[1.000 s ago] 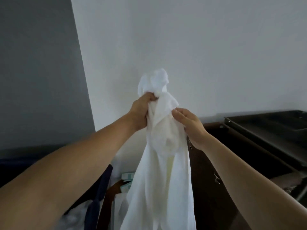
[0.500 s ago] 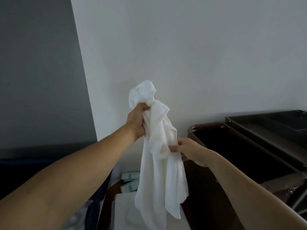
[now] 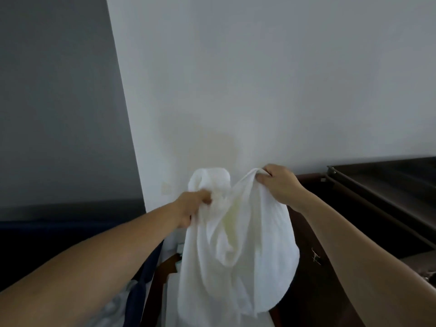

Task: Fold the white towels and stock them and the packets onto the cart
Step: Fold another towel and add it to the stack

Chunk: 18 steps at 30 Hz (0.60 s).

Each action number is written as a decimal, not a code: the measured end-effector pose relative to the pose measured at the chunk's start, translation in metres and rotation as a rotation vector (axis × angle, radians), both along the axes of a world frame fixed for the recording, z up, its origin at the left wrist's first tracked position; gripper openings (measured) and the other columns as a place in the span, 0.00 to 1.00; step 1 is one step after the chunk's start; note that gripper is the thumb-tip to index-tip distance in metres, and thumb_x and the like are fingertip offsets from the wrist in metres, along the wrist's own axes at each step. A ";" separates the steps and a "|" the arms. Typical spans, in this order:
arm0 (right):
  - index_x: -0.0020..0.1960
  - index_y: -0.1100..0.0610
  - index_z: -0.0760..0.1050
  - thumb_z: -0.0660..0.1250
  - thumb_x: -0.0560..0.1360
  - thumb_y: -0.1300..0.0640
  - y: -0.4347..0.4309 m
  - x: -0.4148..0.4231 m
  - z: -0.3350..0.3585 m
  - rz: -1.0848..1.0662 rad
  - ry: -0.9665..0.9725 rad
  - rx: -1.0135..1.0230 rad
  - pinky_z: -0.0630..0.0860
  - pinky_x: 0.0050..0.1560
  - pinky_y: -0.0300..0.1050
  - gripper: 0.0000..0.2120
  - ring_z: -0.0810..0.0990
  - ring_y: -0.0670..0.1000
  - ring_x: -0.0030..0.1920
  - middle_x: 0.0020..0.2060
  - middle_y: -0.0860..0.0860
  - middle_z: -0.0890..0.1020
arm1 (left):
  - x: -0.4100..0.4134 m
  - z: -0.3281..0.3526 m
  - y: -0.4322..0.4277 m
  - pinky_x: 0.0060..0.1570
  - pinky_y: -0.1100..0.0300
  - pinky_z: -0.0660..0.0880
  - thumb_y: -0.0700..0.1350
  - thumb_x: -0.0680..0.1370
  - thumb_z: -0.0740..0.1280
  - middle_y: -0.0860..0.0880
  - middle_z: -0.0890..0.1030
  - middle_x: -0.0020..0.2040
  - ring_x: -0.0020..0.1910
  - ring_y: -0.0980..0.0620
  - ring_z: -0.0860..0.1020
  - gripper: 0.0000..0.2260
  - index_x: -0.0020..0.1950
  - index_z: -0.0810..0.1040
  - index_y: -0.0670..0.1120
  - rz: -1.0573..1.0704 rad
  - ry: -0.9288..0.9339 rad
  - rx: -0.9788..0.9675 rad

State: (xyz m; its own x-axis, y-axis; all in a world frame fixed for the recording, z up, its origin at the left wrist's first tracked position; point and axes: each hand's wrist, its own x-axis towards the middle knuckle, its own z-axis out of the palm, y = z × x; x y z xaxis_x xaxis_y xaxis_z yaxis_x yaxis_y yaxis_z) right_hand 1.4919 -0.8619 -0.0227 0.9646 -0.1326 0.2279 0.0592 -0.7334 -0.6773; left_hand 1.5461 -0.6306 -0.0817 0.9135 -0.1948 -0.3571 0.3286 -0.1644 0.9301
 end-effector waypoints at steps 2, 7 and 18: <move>0.46 0.61 0.74 0.60 0.82 0.54 0.008 0.001 0.008 0.029 -0.063 -0.038 0.67 0.38 0.47 0.12 0.72 0.51 0.38 0.36 0.50 0.75 | -0.009 -0.019 0.002 0.57 0.42 0.78 0.44 0.75 0.70 0.39 0.84 0.53 0.53 0.38 0.82 0.15 0.60 0.78 0.40 -0.163 0.081 0.113; 0.50 0.55 0.77 0.61 0.82 0.53 0.027 0.004 0.009 0.179 -0.078 -0.185 0.72 0.45 0.49 0.08 0.76 0.51 0.42 0.39 0.48 0.78 | -0.018 -0.017 -0.004 0.57 0.49 0.78 0.47 0.68 0.72 0.47 0.80 0.58 0.56 0.44 0.79 0.36 0.75 0.65 0.45 -0.427 0.004 0.416; 0.48 0.52 0.78 0.72 0.76 0.51 0.024 0.004 -0.019 0.179 0.001 -0.031 0.75 0.45 0.44 0.05 0.80 0.51 0.46 0.44 0.50 0.83 | -0.014 0.028 -0.034 0.53 0.46 0.78 0.48 0.66 0.67 0.42 0.84 0.49 0.50 0.41 0.82 0.17 0.51 0.82 0.41 -0.202 -0.482 0.212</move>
